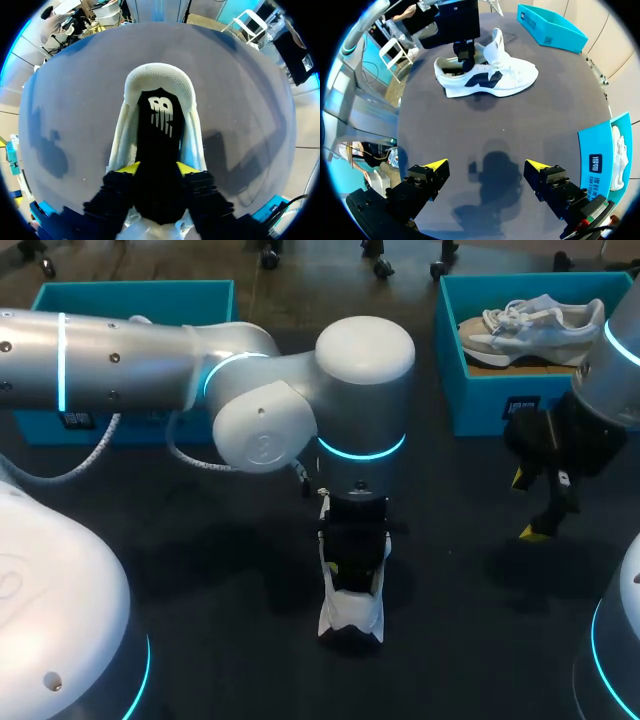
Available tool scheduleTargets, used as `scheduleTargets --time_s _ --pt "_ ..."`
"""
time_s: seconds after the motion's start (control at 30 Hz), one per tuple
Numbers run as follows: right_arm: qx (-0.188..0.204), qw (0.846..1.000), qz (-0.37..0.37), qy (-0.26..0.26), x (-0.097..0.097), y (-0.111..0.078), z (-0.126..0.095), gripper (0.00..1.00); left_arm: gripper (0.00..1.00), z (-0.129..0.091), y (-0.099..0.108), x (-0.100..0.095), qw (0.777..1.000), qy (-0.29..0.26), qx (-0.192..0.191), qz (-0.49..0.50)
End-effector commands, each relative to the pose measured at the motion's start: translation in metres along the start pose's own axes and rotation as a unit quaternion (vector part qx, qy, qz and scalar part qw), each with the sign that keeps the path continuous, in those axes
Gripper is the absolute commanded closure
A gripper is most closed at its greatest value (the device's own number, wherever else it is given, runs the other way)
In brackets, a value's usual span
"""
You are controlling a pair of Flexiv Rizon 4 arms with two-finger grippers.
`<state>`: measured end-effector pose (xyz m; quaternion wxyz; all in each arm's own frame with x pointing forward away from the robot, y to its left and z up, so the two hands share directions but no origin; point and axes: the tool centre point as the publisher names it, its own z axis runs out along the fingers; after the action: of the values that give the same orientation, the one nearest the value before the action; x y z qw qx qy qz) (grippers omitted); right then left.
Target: Take the shoe out of the shoebox, open the shoe tongue, remove and reinsert the insole, then place the shoe into the shoebox
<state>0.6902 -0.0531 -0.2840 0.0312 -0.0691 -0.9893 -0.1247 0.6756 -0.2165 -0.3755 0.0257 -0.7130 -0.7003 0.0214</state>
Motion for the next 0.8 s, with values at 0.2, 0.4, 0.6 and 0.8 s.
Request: scheduleTargets --time_s 0.2,0.4,0.6,0.8 --pt "0.000 1.000 0.000 0.000 0.000 0.000 0.001 0.00 0.00 -0.013 0.006 -0.001 1.000 -0.008 -0.006 0.003" --pt "0.000 1.000 0.000 0.000 0.000 0.000 0.001 0.00 0.00 -0.019 0.013 -0.001 1.000 -0.010 -0.007 0.010" --pt "0.000 1.000 0.000 0.000 0.000 0.000 0.001 0.00 0.00 -0.029 0.019 -0.003 1.000 -0.018 0.005 0.014" --pt "0.000 1.000 0.000 0.000 0.000 0.000 0.001 0.00 0.00 -0.036 0.018 -0.003 0.999 -0.021 0.005 0.028"
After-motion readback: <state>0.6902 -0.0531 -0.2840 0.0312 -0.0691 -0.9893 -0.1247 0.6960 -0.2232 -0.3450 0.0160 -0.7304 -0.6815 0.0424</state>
